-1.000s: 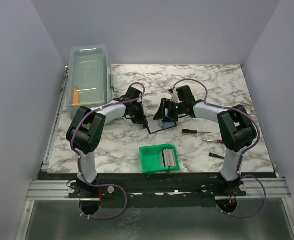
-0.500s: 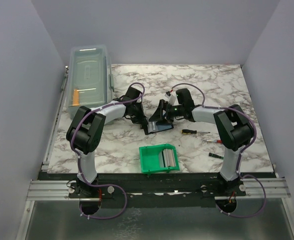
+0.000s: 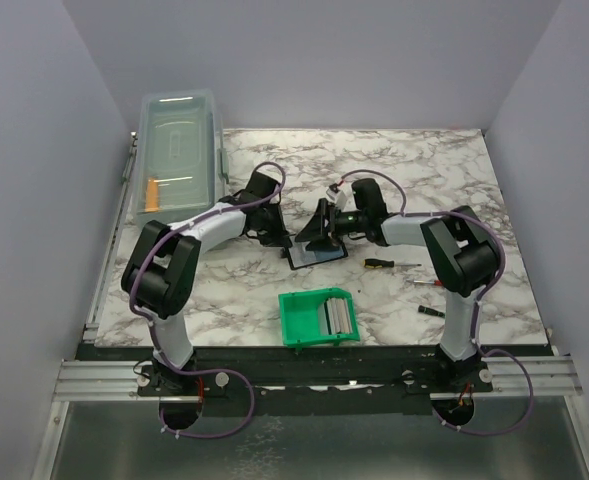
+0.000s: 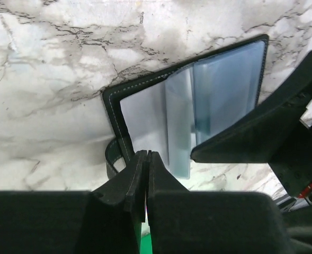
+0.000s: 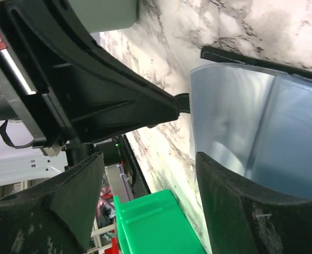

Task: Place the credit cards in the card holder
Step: Open the card holder at the center of the board.

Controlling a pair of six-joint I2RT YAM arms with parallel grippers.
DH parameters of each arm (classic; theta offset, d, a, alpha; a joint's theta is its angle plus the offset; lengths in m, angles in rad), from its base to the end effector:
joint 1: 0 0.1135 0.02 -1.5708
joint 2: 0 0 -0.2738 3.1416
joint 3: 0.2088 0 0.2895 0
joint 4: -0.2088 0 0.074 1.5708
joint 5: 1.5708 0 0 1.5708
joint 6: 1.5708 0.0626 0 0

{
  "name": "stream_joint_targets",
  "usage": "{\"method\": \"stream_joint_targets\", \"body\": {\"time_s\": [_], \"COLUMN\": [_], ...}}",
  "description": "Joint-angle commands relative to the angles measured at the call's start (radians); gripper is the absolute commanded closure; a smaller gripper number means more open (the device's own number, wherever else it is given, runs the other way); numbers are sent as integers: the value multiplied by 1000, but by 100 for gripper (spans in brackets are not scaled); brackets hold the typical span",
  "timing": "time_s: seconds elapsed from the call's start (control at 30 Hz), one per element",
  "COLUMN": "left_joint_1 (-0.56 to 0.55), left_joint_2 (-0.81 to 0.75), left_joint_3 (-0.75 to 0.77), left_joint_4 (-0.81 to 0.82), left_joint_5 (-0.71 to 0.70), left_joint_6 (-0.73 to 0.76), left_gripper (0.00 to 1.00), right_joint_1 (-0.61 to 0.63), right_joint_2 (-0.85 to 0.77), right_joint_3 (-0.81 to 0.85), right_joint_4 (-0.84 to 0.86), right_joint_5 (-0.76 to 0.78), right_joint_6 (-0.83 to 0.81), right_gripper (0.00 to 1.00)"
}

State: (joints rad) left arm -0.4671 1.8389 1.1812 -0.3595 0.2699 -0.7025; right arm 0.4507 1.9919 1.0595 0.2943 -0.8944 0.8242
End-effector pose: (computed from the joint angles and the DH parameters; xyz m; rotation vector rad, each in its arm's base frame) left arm 0.3710 -0.2058 0.1376 -0.2161 2.7253 -0.7377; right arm 0.3746 0.2355 0.1043 -0.1230 2.4519 1.6347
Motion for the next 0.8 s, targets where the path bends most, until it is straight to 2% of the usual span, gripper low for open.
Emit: {"method": "stream_joint_targets", "body": {"time_s": [0.0,0.1,0.17,0.37,0.43,0.67,0.77], "left_joint_1": [11,14,24,33,33,25,22], "left_joint_2": [-105,-157,-175,-154,-121,99,182], "left_joint_3": [4,11,28,137,187,342,345], "left_joint_4": [-91,-131,-151,-152,-147,-106,-102], "left_joint_5": [-66,-93,-95,-13,13,159,150], "left_joint_6": [31,47,52,35,30,9,31], "left_gripper": [93,91,91,90,90,93,94], "right_joint_1": [6,13,16,16,17,16,17], "right_joint_2": [33,47,57,16,43,51,28], "right_joint_3": [-10,-4,3,29,45,56,56], "right_joint_4": [96,128,132,-12,-3,-39,-99], "right_joint_5": [-86,-120,-147,-96,-128,-108,-66], "right_joint_6": [62,90,99,-1,9,-17,-64], "right_gripper": [28,29,34,37,44,48,51]}}
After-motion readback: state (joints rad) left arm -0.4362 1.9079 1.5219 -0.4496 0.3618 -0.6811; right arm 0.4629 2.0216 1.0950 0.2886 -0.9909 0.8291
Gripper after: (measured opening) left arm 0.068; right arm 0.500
